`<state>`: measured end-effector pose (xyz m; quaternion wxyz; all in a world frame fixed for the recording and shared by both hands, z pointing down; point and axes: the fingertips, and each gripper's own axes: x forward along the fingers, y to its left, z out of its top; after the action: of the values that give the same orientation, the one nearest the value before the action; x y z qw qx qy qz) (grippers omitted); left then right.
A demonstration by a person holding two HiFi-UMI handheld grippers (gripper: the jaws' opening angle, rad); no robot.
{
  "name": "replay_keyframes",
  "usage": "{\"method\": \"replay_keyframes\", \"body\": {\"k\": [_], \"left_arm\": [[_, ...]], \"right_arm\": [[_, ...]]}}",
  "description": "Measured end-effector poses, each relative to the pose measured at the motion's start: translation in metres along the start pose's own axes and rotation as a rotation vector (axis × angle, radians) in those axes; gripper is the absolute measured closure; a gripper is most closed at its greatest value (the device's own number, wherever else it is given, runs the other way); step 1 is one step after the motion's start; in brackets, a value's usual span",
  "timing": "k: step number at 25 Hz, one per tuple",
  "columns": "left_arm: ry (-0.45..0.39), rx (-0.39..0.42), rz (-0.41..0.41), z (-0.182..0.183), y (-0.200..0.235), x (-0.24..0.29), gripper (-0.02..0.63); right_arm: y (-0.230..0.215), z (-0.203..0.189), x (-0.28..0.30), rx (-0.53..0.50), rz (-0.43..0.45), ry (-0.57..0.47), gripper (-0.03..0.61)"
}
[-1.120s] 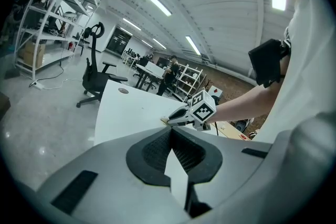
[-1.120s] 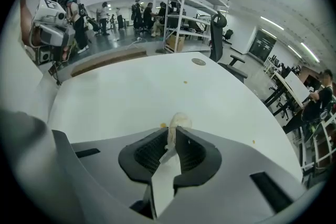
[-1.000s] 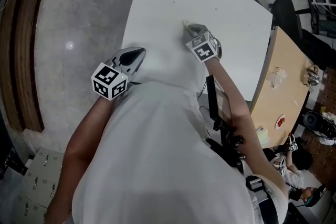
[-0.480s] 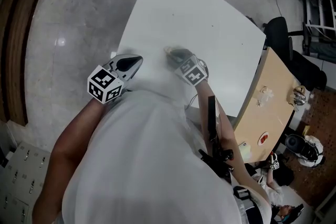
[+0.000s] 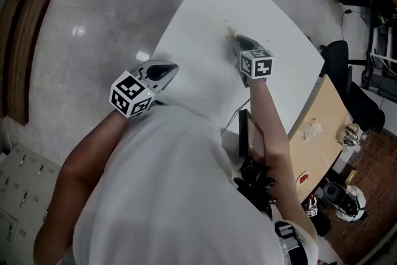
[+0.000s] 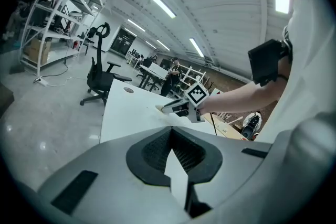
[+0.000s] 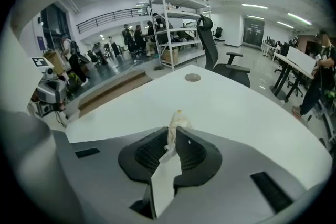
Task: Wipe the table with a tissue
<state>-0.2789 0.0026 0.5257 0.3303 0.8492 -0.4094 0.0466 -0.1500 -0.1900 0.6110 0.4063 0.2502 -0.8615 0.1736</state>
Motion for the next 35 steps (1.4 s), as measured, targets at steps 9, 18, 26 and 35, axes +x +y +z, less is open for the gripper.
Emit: {"method": "replay_keyframes", "body": {"k": [9, 18, 26, 35], "left_arm": [[-0.016, -0.038, 0.056, -0.006, 0.010, -0.018, 0.607], [-0.016, -0.034, 0.046, -0.010, 0.011, -0.021, 0.607], [-0.015, -0.025, 0.028, -0.009, 0.006, -0.020, 0.607], [0.004, -0.004, -0.005, -0.005, -0.007, -0.017, 0.607]], "right_arm": [[-0.033, 0.027, 0.038, -0.150, -0.149, 0.093, 0.528], [0.017, 0.025, 0.056, -0.373, -0.080, 0.175, 0.529], [0.091, 0.011, 0.051, -0.483, 0.066, 0.162, 0.529], [0.143, 0.006, 0.025, -0.357, 0.274, 0.030, 0.529]]}}
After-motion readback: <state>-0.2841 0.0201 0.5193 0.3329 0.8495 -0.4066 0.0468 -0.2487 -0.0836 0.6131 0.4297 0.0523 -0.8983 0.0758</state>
